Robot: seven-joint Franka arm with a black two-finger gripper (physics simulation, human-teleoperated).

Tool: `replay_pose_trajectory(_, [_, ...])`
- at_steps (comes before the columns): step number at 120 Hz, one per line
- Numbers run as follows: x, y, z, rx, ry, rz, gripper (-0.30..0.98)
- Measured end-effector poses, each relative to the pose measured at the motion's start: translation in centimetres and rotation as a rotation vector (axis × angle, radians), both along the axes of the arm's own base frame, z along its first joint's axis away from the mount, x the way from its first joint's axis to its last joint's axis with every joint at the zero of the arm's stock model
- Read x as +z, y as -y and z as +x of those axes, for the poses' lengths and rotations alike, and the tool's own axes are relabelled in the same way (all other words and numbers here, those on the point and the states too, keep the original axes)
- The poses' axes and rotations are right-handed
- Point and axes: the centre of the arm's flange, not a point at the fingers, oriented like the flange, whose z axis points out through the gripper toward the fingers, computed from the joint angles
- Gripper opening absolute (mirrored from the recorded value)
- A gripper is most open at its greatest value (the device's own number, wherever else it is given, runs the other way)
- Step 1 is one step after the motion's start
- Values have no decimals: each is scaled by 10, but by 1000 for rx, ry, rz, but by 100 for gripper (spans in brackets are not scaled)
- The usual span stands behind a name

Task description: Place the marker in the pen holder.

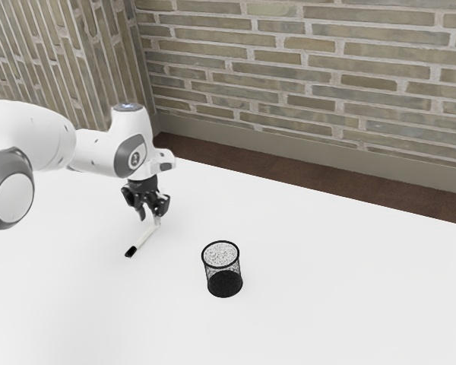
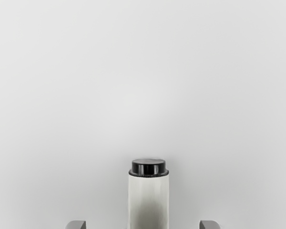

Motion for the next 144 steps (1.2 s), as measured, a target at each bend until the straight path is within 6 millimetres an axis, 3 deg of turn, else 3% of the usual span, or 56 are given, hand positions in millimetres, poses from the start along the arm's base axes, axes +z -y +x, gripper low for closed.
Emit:
replay_pose_trajectory(40, [-22,0,4,51,-14,0,22])
replay_pose_trajectory(68, [-26,8,5,68,-14,-14,0])
replay_pose_trajectory(77, [-19,9,6,74,-3,-14,-3])
replay_pose_trajectory(84, [12,15,9,67,41,-14,-5])
replay_pose_trajectory(92, [66,43,6,32,105,-19,-7])
replay_pose_trajectory(103, [147,107,-17,-60,198,-41,-8])
replay_pose_trajectory(112, [187,154,-32,-132,249,-60,-9])
replay_pose_trajectory(126, [207,205,-52,-209,269,-81,-10])
replay_pose_trajectory(144, [191,243,-53,-250,256,-97,-10])
